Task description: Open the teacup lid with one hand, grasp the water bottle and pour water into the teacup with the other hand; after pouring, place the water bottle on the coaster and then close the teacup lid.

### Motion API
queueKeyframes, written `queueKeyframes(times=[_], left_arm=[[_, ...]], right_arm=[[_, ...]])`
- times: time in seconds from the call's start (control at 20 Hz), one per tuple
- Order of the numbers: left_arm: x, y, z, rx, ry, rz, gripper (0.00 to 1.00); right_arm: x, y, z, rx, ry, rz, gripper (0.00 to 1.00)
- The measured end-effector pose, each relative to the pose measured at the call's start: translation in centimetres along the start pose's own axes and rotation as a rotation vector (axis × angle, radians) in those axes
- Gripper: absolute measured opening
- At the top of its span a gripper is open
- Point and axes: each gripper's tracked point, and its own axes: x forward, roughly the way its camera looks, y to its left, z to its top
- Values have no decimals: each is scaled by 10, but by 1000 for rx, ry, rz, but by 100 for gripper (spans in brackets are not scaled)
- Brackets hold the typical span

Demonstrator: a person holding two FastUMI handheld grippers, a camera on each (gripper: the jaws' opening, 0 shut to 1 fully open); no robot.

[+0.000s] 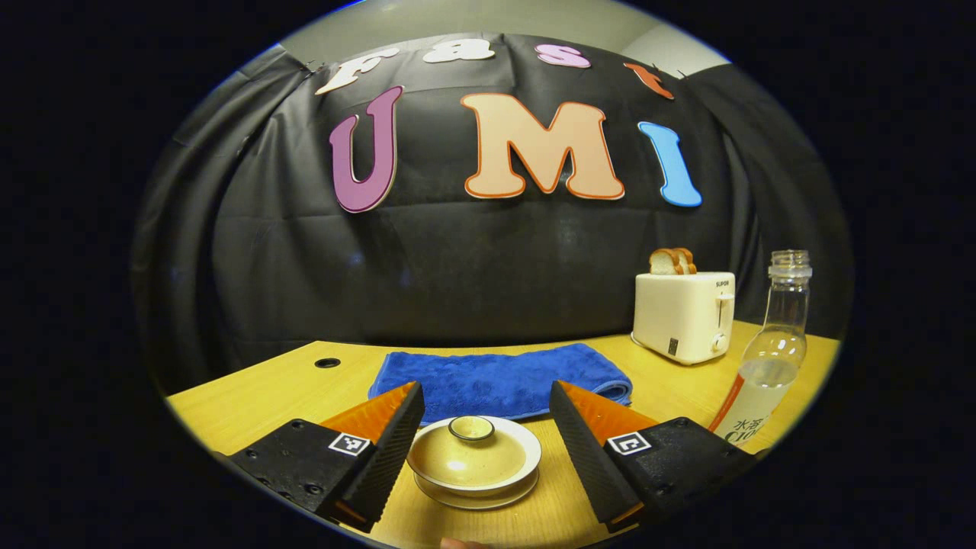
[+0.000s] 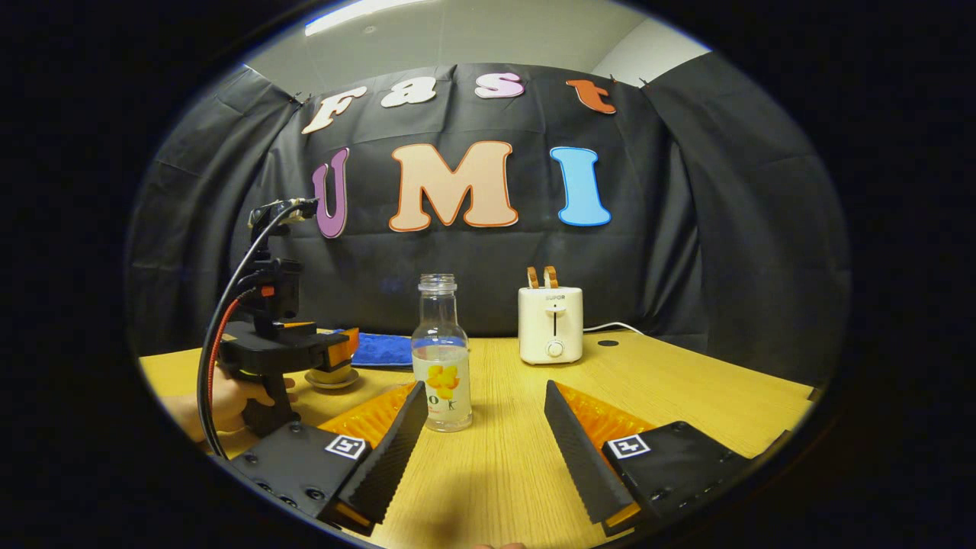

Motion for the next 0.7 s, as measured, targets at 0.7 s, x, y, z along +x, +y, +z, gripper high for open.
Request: queueKeyframes(times=[0.7], left_arm=[[1,1,-5,53,46,26,62]], right_arm=[[-1,0,0,0,-1,1,97]])
